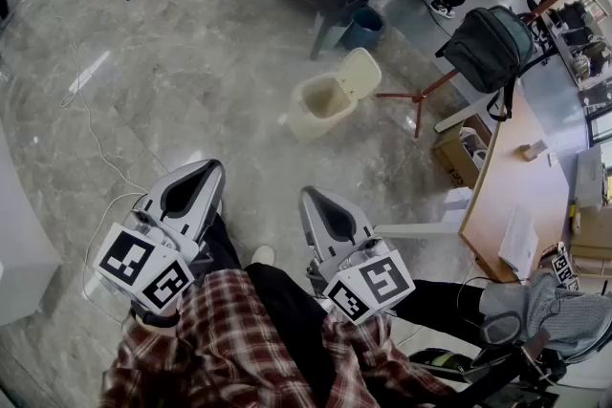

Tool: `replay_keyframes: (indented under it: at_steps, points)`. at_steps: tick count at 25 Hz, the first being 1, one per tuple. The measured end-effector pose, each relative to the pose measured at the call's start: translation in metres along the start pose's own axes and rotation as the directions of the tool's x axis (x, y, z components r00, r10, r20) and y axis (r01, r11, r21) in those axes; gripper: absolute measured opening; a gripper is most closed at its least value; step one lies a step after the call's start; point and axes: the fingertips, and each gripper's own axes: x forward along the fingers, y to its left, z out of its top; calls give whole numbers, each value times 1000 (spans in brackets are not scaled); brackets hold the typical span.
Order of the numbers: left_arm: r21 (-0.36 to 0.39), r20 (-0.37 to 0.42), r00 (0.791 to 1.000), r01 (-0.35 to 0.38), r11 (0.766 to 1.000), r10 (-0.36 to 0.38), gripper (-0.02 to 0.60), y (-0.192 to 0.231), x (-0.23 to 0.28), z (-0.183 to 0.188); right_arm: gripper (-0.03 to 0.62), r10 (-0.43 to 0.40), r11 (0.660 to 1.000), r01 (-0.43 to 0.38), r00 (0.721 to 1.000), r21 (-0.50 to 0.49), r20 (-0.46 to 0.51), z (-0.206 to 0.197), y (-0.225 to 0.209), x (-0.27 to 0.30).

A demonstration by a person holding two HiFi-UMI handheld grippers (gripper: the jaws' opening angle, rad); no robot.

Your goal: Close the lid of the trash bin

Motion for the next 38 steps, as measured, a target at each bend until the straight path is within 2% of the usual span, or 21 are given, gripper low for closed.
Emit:
replay_keyframes:
  at_steps: [5,10,15,21,30,38]
  points:
    - [-4,-7,1000,17,1000,-17,12,49,20,17,14,-8,1000,8,1000,2,-2,8,-4,54]
    - [15,-31,996,83,996,-82,12,110,48,46,14,-48,999,48,999,11,10,24,-7,131]
    - [33,-70,984,168,985,-166,12,162,75,72,14,-134,991,134,990,23,31,41,-17,195]
    - [7,-124,965,233,972,-231,12,205,101,82,14,-221,973,220,975,67,6,44,-32,238]
    - [-35,-199,935,294,955,-294,12,223,176,61,14,-289,950,292,956,107,-42,34,-95,262]
    - [-17,-209,916,346,938,-342,12,203,289,74,14,-290,950,287,957,127,3,73,-188,275]
